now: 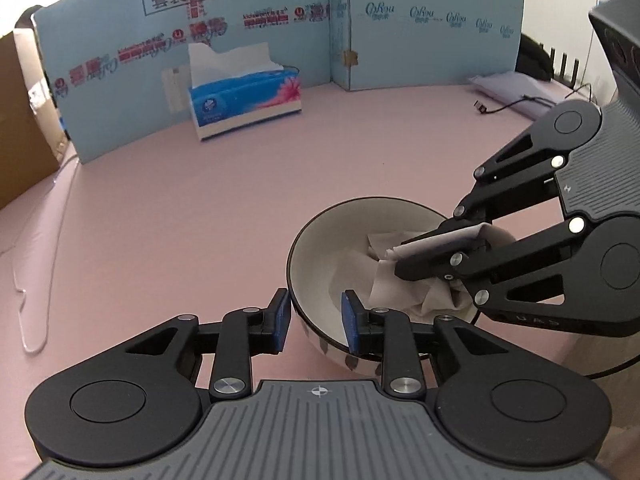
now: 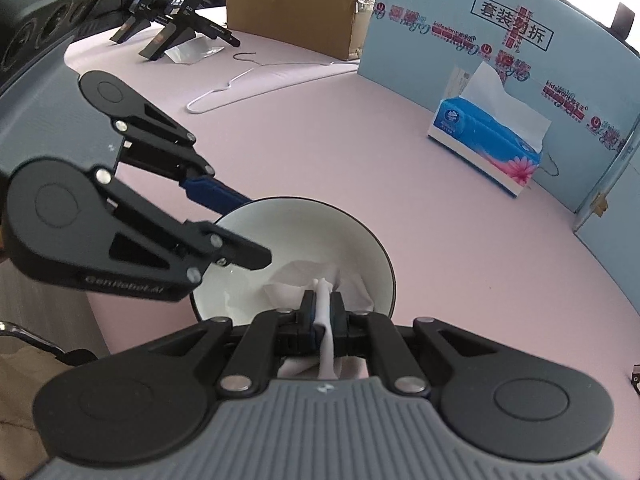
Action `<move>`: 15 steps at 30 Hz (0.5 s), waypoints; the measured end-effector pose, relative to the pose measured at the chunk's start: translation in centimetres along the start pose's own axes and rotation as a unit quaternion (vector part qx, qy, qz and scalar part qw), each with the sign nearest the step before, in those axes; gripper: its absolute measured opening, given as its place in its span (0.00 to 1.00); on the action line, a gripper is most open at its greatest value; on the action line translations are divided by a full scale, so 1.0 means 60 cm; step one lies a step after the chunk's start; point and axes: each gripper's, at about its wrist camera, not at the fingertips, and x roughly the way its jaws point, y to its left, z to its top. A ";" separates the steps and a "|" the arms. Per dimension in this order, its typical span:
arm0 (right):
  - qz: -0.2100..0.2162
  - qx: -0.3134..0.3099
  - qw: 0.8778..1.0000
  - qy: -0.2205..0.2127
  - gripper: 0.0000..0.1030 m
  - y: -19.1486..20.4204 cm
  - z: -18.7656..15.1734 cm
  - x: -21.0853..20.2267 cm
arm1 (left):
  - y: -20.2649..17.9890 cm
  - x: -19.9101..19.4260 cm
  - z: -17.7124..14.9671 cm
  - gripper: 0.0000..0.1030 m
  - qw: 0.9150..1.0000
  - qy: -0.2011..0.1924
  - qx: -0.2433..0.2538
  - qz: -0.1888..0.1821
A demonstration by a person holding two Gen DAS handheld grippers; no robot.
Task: Clean bowl
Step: 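Continue circling the cloth inside the bowl with the right gripper while the left gripper holds the rim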
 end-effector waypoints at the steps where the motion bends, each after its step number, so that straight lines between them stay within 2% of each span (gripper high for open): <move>1: 0.000 -0.001 1.000 -0.002 0.06 0.000 0.000 0.000 | -0.001 0.003 0.001 0.32 1.000 0.003 0.002 0.002; 3: 0.002 -0.002 1.000 -0.007 0.06 0.000 -0.002 -0.002 | -0.005 0.007 0.004 0.30 1.000 0.009 0.009 0.008; 6: 0.006 0.001 1.000 -0.015 0.06 -0.004 -0.006 -0.005 | -0.005 0.014 0.010 0.22 1.000 0.018 0.017 0.018; 15: 0.027 0.025 0.999 -0.026 0.06 -0.010 -0.017 -0.006 | -0.001 0.023 0.028 0.14 0.996 0.037 0.073 0.036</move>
